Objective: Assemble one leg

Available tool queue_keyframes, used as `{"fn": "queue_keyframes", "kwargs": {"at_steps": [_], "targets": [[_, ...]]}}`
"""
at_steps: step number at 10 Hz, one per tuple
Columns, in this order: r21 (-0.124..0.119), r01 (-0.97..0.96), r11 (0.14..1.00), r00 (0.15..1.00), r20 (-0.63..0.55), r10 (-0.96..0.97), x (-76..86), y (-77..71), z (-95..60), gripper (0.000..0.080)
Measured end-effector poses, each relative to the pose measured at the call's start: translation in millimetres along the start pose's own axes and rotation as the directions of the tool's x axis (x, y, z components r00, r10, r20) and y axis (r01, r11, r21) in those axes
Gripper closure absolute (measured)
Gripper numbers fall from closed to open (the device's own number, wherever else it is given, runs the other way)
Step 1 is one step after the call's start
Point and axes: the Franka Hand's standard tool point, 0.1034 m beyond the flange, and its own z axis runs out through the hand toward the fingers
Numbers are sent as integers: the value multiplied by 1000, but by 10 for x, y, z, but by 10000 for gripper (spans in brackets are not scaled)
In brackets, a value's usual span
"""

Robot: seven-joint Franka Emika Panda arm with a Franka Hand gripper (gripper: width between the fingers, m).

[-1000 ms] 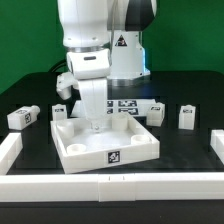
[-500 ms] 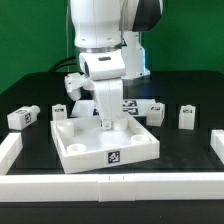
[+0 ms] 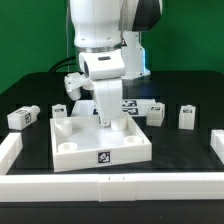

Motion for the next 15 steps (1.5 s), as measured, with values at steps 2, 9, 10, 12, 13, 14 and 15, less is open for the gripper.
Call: {"fn": "queue_keyframes", "kwargs": {"at_steps": [2, 9, 10, 12, 13, 14, 15], "targets": [[0, 0, 1000, 1000, 0, 0, 0, 0, 0, 738], [-25, -146, 989, 989, -27, 145, 795, 462, 10, 738], [-25, -150, 988, 988, -27, 149, 775, 452, 12, 738], [-25, -151, 988, 988, -27, 150, 772, 452, 12, 738], [-32, -168, 985, 986, -29, 167, 756, 453, 11, 738], [-52, -215, 975, 976, -34, 213, 734, 443, 15, 738], [-55, -254, 966, 967, -39, 252, 798, 486, 13, 738]]}}
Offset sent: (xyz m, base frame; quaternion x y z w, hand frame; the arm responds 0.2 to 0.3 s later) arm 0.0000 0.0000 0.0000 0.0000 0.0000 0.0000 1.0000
